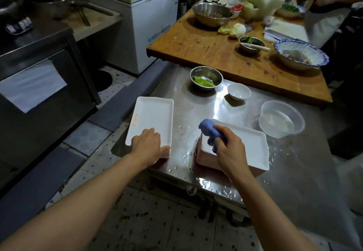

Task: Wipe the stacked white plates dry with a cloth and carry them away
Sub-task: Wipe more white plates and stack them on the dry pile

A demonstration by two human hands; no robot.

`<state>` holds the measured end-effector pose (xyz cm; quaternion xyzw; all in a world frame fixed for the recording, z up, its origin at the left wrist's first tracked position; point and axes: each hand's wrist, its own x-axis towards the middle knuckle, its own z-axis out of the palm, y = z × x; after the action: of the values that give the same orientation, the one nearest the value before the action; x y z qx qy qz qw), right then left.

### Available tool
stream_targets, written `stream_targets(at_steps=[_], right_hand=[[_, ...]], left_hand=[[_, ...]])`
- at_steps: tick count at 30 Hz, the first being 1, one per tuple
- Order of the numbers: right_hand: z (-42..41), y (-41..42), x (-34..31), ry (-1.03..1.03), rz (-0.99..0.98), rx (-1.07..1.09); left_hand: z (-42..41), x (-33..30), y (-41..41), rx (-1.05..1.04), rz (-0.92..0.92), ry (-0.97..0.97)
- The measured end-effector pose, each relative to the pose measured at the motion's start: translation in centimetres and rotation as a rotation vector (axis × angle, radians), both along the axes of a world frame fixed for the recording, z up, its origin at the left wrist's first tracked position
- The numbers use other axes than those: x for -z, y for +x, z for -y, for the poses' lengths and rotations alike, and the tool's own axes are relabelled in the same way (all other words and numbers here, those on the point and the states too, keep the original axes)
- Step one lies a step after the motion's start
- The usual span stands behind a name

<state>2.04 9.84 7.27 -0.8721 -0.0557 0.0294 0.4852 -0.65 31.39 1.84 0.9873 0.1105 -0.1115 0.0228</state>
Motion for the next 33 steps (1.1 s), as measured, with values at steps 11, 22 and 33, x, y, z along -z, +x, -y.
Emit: stream_targets(at_steps=[11,22,33], right_hand=[[2.8,2.0,1.5,-0.055,0.073,0.103],[0.7,4.7,7.2,-0.624,0.129,-0.348],[3.3,9.2,7.8,-0.739,0.3,-0.248]], left_hand=[[9.2,-0.8,5.2,-0.181,0.015,-0.668],[10.2,1.5,6.7,-0.29,0.058,-0.915],[10.0,1.8,7.4,-0.245,-0.006,-0.784]])
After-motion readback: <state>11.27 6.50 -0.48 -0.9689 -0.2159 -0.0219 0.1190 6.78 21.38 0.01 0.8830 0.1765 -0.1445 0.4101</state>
